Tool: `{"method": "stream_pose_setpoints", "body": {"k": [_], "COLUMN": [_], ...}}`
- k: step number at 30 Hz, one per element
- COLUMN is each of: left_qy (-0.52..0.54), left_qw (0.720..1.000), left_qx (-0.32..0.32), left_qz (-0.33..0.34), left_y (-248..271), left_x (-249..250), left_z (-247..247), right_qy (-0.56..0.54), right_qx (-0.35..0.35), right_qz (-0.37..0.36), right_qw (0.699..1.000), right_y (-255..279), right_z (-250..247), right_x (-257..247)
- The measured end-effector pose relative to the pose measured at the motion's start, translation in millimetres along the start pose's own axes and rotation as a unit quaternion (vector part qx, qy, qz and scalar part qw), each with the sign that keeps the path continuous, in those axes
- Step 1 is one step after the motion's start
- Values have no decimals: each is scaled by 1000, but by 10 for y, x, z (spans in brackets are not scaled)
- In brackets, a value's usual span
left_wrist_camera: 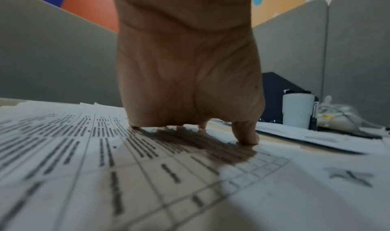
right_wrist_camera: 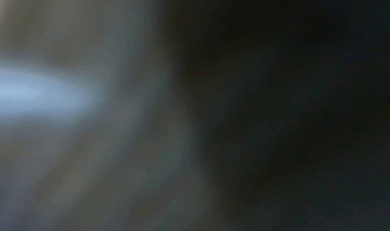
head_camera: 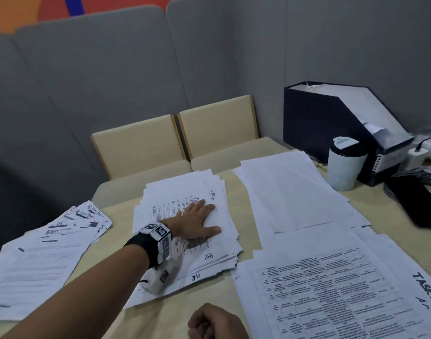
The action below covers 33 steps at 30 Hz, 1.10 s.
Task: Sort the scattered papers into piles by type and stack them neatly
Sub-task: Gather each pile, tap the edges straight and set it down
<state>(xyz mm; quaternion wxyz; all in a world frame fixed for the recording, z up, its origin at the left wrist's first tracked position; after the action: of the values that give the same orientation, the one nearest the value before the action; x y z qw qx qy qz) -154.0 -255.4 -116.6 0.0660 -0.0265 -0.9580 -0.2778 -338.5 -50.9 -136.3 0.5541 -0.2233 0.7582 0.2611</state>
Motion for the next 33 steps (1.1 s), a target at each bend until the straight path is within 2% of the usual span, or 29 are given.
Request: {"method": "stream_pose_setpoints", "body": {"k": [2,3,5,7,10,12,14,16,18,19,22,24,28,33], "left_qy": [21,44,92,127,206,276,336,412,464,469,468,468,471,475], "left_qw": [1000,999,993,986,963,941,923,898,877,875,878,879,876,872], "left_qx": [7,19,71,104,76,61,73,74,69,69,78,76,95,112], "left_qz": [11,13,2,-42,-155,-187,-174,-137,-106,-97,-60,-42,-41,-14], "left_y": [110,201,421,670,1058,1239,1313,1312,1270,1239,1153,1115,1088,1164], "left_x": [-22,-26,-111,-352,-837,-1057,-1179,-1233,-1257,-1260,-1242,-1245,-1318,-1443], "left_z": [45,41,7,-35,3,33,32,80,146,170,215,240,232,268], "right_qy": [-28,-53,-136,-211,-249,-199,-91,22,145,199,310,326,220,214], "right_qx": [-4,-28,-50,-27,33,88,120,116,93,88,108,102,89,74], "right_qz": [-2,-5,-5,-26,-84,-98,-46,61,171,211,276,286,283,313], "right_qw": [1000,998,989,977,964,971,988,991,970,953,903,895,929,922], "right_y": [72,123,217,271,186,-56,-506,-1065,-1500,-1658,-1969,-2138,-2350,-2398], "right_z": [-21,-14,-29,-152,-561,-837,-1012,-1135,-1174,-1179,-1139,-1035,-920,-1012], "right_x": [-57,-109,-276,-557,-1093,-1295,-1302,-1059,-852,-771,-696,-714,-796,-881]}}
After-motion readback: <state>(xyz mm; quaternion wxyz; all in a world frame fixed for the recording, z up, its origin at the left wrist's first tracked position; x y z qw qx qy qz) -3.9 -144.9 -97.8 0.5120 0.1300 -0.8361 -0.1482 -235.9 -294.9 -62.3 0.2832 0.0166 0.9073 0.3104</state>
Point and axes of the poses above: each hand's wrist, its own y-axis away from the middle knuckle, its own z-axis out of the palm, x = y × z, the point moved 4 cm from there along -y, towards the middle knuckle, and after that the axes turned 8 degrees about -x, right-handed, at the moved point
